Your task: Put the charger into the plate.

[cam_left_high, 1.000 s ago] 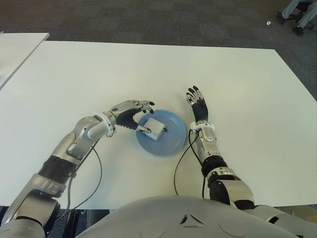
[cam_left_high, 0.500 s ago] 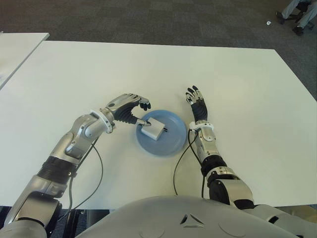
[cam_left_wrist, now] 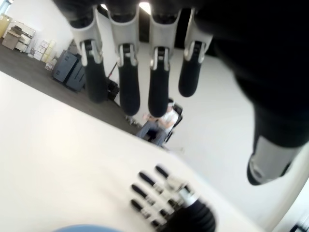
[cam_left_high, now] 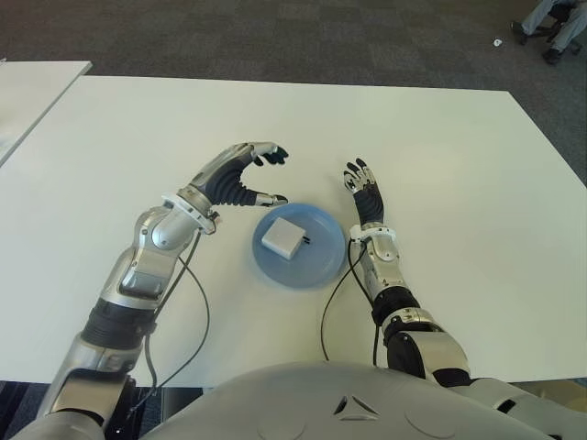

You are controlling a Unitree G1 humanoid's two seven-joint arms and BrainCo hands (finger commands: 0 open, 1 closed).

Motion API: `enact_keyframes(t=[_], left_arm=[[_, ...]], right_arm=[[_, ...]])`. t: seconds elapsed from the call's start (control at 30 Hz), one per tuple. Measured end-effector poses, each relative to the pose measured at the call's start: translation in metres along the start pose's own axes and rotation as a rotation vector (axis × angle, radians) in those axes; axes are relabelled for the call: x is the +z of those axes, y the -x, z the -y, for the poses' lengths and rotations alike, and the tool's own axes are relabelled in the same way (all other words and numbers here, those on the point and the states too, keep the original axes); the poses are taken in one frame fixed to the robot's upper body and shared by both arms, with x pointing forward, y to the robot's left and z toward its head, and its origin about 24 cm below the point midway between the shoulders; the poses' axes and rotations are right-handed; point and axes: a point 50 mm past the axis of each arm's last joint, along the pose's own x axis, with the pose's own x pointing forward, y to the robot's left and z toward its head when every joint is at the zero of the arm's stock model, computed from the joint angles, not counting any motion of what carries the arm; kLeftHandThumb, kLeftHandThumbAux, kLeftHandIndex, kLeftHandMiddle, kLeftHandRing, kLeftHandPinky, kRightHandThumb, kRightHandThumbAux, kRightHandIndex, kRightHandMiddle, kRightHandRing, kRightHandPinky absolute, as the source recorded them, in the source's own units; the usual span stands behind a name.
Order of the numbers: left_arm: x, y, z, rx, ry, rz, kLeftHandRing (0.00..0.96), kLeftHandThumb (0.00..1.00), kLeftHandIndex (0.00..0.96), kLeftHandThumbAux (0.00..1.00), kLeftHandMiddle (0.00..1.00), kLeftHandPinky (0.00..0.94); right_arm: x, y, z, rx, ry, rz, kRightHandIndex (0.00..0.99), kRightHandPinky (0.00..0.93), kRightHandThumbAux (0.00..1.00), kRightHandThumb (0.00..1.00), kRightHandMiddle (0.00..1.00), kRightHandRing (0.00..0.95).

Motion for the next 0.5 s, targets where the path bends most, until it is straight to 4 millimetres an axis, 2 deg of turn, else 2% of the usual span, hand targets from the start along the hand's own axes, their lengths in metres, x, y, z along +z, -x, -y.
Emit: enact_keyframes(t=[0.13,0.23,0.37,0.5], left_arm=[[0.001,0.002,-0.003,0.076,0.2,0.02,0.126,0.057,0.145,0.818,0.149,0.109],[-0.008,0.004,-0.011,0.148,0.308,0.039,0.099,0.02,0.115,0.84,0.115,0.096],[-0.022,0.007,-0.023,0.244,0.378,0.043,0.064,0.004,0.079,0.832,0.074,0.066],[-0.028,0.01,-0.026,0.318,0.413,0.056,0.045,0.0,0.062,0.824,0.055,0.046]], right_arm=[[0.0,0.0,0.0,0.005,0.0,0.001,0.049,0.09,0.572,0.0,0.142,0.114],[0.0,0.001,0.0,0.01,0.0,0.001,0.05,0.088,0.578,0.0,0.14,0.112],[0.0,0.002,0.002,0.016,0.002,0.003,0.052,0.091,0.586,0.0,0.139,0.111],[0.0,0.003,0.003,0.019,0.003,0.005,0.053,0.093,0.59,0.0,0.138,0.111]])
